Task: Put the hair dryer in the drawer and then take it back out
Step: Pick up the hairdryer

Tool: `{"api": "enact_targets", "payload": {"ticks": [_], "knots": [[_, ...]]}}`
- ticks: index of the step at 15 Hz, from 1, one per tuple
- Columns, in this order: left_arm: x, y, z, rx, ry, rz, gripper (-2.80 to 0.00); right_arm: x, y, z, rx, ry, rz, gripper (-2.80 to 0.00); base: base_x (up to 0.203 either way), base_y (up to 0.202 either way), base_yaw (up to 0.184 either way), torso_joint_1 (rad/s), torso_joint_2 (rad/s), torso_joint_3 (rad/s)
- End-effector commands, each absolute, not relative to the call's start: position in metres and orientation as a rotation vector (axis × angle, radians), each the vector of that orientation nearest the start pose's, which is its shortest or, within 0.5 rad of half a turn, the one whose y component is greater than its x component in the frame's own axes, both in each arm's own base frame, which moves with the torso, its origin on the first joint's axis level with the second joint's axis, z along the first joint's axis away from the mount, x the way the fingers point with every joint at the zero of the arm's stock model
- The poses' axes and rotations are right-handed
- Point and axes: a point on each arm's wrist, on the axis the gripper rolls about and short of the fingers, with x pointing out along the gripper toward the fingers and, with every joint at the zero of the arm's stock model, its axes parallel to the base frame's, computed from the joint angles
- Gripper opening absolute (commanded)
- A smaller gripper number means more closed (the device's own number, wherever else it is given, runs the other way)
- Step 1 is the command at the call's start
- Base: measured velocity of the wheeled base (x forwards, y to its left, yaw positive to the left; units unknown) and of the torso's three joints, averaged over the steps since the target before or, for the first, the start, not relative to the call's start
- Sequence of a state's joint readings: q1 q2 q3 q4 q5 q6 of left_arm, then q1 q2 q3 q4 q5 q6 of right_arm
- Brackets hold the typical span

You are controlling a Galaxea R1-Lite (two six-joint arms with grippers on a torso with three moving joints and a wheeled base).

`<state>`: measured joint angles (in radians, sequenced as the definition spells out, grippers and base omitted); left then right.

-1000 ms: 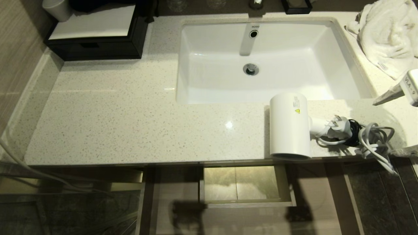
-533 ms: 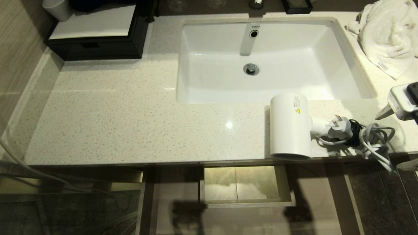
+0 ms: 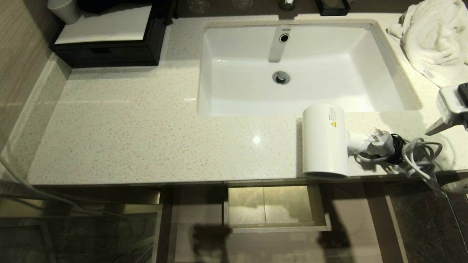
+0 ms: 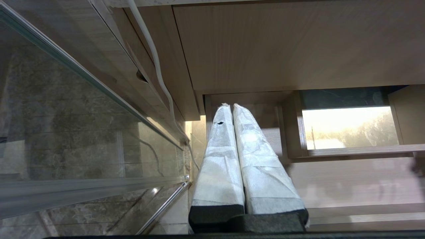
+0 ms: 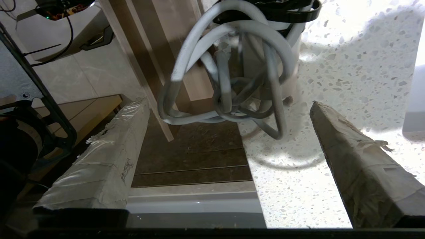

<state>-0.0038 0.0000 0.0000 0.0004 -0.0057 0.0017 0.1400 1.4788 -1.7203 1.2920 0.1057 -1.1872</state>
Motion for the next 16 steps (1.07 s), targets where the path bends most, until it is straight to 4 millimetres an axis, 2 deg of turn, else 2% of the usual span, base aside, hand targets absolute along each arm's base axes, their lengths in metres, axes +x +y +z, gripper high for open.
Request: {"api": "enact_targets", "payload": {"ticks": [1, 7, 16], "knots": [[-0.023, 0.0, 0.075, 0.002, 0.002, -0.009, -2.8, 0.163, 0.027, 0.326, -1.087, 0.794, 0.838, 0.0, 0.0, 0.0, 0.0, 0.0, 0.0, 0.0], [-0.023, 0.0, 0.075, 0.002, 0.001, -0.009, -2.8, 0.169, 0.04, 0.325, -1.109, 0.754, 0.902, 0.0, 0.0, 0.0, 0.0, 0.0, 0.0, 0.0], [-0.023, 0.0, 0.075, 0.002, 0.0, -0.009, -2.8, 0.22, 0.059, 0.319, -1.12, 0.671, 0.923, 0.0, 0.0, 0.0, 0.0, 0.0, 0.0, 0.0]]}}
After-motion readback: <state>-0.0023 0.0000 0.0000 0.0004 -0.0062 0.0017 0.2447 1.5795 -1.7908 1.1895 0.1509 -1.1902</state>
